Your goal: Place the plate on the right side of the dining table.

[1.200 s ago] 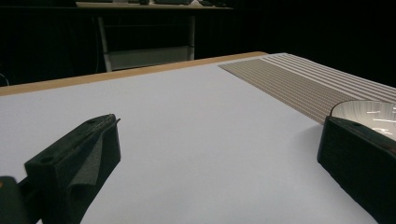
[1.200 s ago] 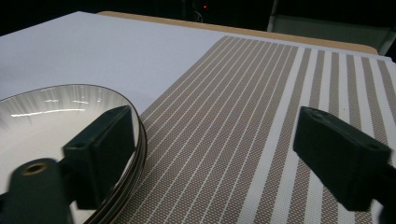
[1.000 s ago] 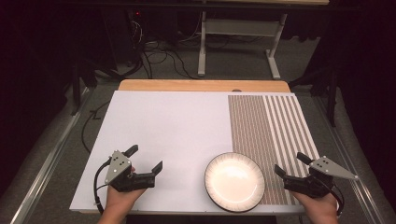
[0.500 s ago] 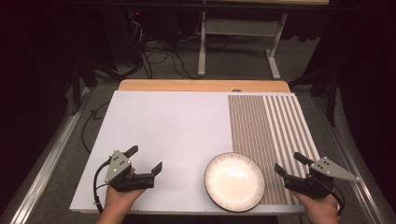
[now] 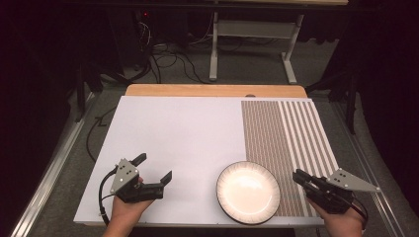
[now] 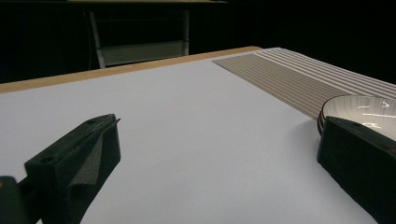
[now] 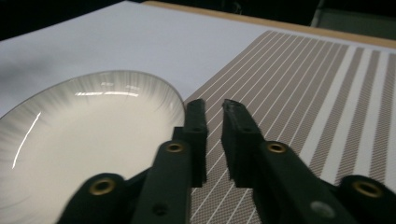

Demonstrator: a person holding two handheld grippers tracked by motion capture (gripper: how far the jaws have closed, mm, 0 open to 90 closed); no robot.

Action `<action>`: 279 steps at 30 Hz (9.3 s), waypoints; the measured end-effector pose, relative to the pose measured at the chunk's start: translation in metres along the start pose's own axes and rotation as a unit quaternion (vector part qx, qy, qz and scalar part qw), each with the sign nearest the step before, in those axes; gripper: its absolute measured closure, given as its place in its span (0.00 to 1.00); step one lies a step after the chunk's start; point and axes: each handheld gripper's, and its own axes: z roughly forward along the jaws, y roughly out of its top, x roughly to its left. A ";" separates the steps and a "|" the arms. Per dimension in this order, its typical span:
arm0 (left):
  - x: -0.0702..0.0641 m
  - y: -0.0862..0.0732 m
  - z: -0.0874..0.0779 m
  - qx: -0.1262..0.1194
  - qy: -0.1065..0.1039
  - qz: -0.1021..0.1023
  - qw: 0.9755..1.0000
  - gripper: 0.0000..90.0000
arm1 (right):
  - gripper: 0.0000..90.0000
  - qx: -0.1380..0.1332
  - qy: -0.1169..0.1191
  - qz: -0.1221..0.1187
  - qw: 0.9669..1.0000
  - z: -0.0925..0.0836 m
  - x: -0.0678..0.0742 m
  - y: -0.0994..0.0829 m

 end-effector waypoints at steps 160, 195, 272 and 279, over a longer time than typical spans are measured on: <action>-0.094 0.008 0.079 0.141 -0.167 -0.020 0.976 0.01 | 1.00 0.139 0.108 -0.102 0.979 0.050 0.056 -0.008; -0.091 -0.003 0.089 0.247 -0.207 -0.121 0.939 0.46 | 1.00 0.137 0.111 -0.107 0.979 0.052 0.060 -0.008; -0.056 0.027 0.056 0.045 -0.151 -0.062 0.986 0.86 | 0.01 -0.039 -0.020 0.008 0.999 0.008 0.015 0.006; -0.061 0.029 0.054 0.039 -0.148 -0.014 0.988 0.85 | 0.00 -0.046 -0.031 0.016 0.998 0.005 0.008 0.007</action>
